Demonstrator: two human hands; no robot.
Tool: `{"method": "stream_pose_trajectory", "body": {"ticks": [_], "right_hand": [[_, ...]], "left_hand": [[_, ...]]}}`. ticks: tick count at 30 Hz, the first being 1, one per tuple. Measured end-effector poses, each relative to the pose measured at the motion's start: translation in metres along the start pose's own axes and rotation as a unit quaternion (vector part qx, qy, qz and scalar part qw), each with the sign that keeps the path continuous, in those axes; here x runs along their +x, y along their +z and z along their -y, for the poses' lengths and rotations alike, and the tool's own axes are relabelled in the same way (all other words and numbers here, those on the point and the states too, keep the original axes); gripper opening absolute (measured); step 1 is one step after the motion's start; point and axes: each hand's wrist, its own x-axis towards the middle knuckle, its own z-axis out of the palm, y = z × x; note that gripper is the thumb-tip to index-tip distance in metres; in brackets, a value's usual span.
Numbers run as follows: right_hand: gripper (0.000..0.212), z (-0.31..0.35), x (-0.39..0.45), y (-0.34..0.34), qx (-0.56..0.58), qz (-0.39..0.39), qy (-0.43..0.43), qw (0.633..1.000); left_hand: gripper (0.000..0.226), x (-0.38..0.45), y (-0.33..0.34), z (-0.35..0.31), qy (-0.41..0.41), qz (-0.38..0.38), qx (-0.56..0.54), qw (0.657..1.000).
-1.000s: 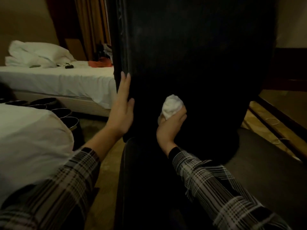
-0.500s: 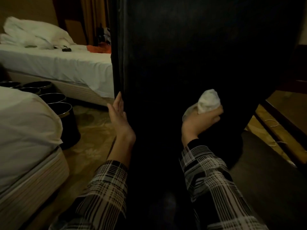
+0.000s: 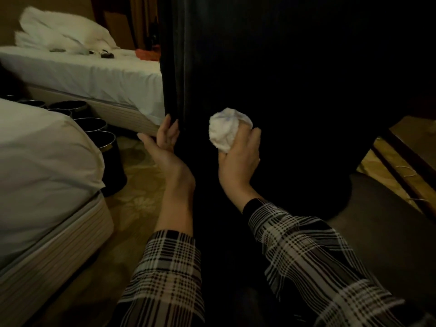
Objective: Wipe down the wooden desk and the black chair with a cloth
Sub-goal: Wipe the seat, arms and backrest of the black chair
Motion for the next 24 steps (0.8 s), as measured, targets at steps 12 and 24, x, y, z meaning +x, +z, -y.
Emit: {"method": "stream_pose_trajectory", "body": {"ticks": [12, 24], "right_hand": [[0.039, 0.014, 0.003, 0.011, -0.127, -0.030, -0.385, 0.913], [0.036, -0.037, 0.015, -0.034, -0.383, 0.246, -0.320, 0.831]], "left_hand": [[0.074, 0.005, -0.030, -0.006, 0.010, -0.036, 0.017, 0.999], [0.048, -0.037, 0.003, 0.018, 0.204, 0.043, 0.461, 0.863]]}}
